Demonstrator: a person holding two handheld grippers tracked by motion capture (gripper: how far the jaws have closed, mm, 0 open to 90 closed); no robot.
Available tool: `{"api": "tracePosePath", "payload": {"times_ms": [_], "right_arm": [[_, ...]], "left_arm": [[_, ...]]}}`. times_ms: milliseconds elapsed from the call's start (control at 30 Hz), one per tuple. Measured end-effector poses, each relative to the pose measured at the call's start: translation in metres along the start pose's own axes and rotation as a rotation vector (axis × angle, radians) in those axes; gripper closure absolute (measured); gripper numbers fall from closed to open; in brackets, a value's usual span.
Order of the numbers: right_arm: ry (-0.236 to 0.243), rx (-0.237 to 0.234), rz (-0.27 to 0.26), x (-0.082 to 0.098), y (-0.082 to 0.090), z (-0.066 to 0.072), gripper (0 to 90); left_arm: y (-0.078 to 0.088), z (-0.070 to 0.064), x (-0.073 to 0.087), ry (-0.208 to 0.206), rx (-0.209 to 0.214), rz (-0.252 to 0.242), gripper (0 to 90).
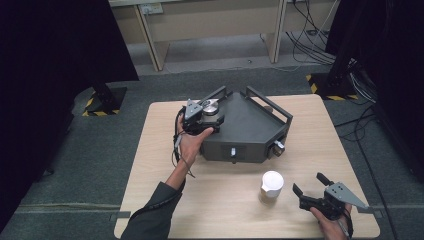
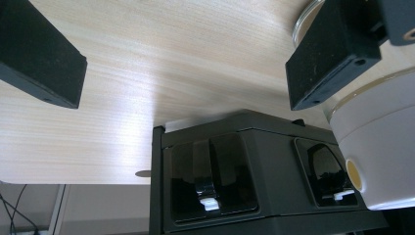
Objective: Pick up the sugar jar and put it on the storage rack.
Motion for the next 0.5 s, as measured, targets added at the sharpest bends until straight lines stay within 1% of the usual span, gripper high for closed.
{"api": "tracePosePath", "payload": {"times_ms": [33,67,133,233,300,333,500], "right_arm": [[0.0,0.0,0.001,0.0,0.0,0.0,1.9],[0.0,0.0,0.001,0.0,0.0,0.0,1.9],[-0.001,0.002,0.001,0.0,0.0,0.0,1.9],[-0.002,0.002,0.0,0.0,0.0,0.0,1.9],[-0.003,0.002,0.001,0.0,0.0,0.0,1.9],[-0.003,0.002,0.001,0.0,0.0,0.0,1.9],[-0.004,0.003,0.001,0.0,0.0,0.0,1.9]], "left_arm": [[0.002,-0.002,-0.002,-0.007,-0.01,0.003,3.3],[0.002,-0.002,-0.002,-0.007,-0.01,0.003,2.7],[0.002,-0.003,-0.003,-0.005,-0.019,0.009,1.6],[0.004,-0.003,-0.004,0.002,-0.022,0.011,1.4],[0.006,-0.003,-0.004,0.003,-0.022,0.01,1.4],[0.007,-0.003,-0.004,-0.005,-0.014,0.007,1.4],[0.013,-0.004,-0.005,-0.015,-0.002,0.009,1.4]]}}
Point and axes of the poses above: each handheld gripper's, and its own axes: y roughly backward along the jaws, x roughly out of its underside, z roughly to its left, the point moved 2 cm from there along -y, roughly forward along the jaws, and after that the axes turned 13 degrees about -z, right-handed, at the moved point
